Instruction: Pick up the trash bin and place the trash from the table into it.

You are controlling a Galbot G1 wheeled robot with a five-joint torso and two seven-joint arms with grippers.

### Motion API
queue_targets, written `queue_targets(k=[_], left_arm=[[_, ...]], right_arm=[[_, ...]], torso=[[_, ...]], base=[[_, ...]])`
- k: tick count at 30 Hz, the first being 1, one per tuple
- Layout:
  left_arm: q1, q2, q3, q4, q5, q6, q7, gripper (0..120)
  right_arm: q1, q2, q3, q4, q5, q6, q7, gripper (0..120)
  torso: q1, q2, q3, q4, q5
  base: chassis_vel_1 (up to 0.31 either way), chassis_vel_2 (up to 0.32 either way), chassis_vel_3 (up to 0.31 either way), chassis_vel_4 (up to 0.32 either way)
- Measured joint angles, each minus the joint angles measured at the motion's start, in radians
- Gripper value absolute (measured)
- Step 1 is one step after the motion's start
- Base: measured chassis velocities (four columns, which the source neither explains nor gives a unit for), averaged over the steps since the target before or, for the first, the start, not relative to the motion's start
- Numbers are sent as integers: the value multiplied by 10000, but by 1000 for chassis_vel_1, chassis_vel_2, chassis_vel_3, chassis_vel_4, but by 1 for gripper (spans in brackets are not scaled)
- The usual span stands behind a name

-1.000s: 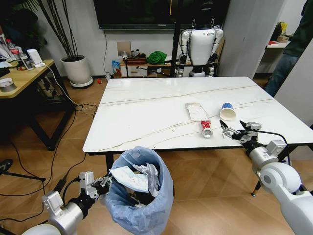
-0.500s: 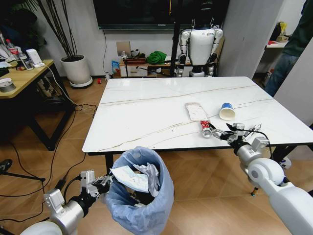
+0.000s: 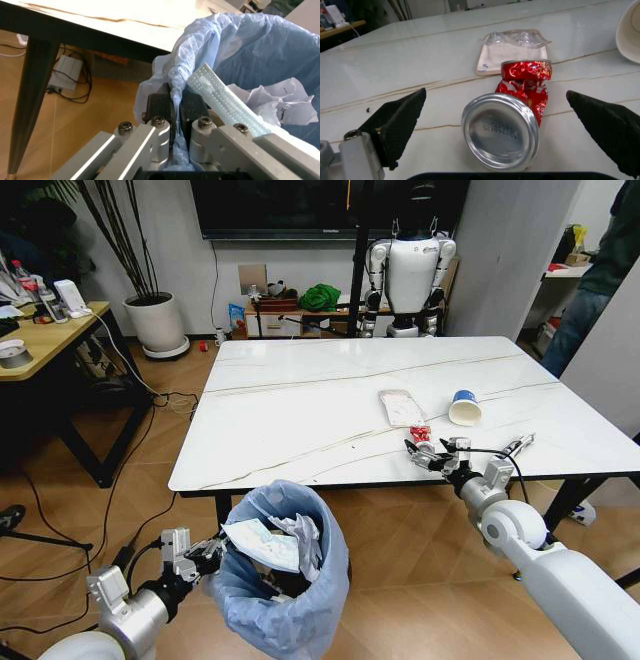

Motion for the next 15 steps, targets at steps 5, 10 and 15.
queue_targets(k=[5, 10, 15], left_arm=[[-129, 15, 17, 116, -76, 0, -11, 0], [-229, 58, 32, 186, -126, 2, -18, 0], [-307, 141, 38, 250, -199, 5, -22, 0]], right_arm=[[190, 75, -168, -305, -106, -29, -13, 100], [250, 151, -262, -481, -208, -41, -24, 100], [373, 236, -363, -719, -293, -49, -29, 94]], torso=[[0, 0, 0, 0, 0], [0, 0, 0, -1, 0], [0, 0, 0, 0, 1]], base=[[0, 0, 0, 0], [0, 0, 0, 0], [0, 0, 0, 0]])
